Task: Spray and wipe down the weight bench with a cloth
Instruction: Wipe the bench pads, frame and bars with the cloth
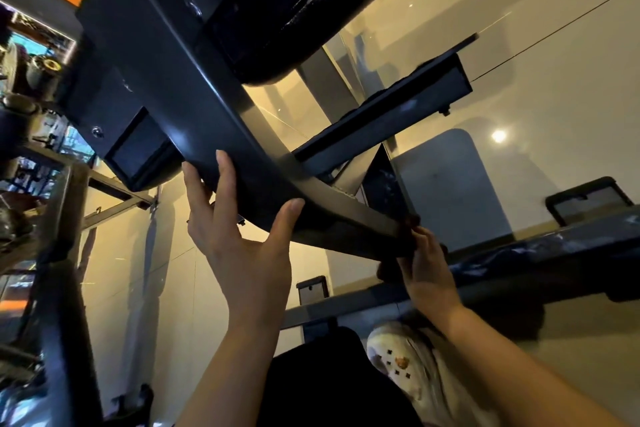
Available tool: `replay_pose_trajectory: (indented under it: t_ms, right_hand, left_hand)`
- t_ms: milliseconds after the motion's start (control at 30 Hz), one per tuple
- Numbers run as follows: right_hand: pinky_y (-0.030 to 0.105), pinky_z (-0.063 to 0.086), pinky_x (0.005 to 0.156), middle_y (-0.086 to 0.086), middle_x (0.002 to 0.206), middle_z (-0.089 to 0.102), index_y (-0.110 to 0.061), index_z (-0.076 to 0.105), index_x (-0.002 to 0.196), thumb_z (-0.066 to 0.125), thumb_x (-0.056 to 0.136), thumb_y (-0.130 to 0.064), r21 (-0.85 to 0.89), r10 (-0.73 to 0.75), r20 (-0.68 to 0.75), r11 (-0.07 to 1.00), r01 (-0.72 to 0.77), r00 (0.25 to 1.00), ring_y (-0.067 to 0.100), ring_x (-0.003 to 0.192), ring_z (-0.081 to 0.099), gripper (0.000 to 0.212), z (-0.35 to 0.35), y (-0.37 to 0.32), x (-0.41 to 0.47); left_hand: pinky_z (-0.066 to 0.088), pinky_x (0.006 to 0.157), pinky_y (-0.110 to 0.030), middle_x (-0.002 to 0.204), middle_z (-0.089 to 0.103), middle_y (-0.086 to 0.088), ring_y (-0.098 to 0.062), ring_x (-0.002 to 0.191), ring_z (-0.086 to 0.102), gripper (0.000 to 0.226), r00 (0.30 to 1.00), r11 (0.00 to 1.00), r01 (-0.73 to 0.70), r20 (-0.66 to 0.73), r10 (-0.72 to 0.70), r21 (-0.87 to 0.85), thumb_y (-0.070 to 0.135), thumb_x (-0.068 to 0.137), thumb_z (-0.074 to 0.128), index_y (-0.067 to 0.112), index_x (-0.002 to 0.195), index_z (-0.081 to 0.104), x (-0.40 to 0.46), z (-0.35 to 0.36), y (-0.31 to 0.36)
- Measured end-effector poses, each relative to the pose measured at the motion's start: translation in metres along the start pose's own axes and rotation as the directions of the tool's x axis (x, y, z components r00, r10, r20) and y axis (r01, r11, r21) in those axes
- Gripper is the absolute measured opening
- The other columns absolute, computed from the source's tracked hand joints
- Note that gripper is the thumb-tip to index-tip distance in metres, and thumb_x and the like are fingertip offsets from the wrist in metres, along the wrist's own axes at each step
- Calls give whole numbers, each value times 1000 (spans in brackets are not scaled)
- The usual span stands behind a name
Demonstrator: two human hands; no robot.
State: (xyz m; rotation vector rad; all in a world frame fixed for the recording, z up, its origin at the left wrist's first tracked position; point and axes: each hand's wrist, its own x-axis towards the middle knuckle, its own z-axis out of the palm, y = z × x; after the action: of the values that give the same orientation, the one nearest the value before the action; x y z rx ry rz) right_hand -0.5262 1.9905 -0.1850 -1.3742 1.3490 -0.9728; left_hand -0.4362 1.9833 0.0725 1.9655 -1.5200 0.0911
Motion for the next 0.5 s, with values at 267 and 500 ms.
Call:
replay_pose_trajectory:
  t_ms: [267, 500]
  right_hand:
    - [29, 40, 107, 8, 140, 35, -21, 34, 132, 53, 94, -34, 230, -225, -322, 924, 307, 919, 27, 131, 41, 44, 9, -114, -1]
    - [46, 44, 102, 10, 137, 37, -15, 35, 131, 46, 99, -35, 165, -316, -431, 893, 418, 845, 27, 129, 42, 39, 28, -93, 8]
  left_hand:
    - [28, 115, -43, 152, 12, 24, 12, 131, 10, 85, 1000, 999, 7, 7, -7, -35, 45, 69, 74, 52, 139, 25, 2, 0, -2]
    - [29, 113, -38, 151, 10, 25, 22, 127, 9, 83, 1000, 1000, -16, -7, 16, -26, 43, 71, 71, 58, 136, 21, -1, 2, -4]
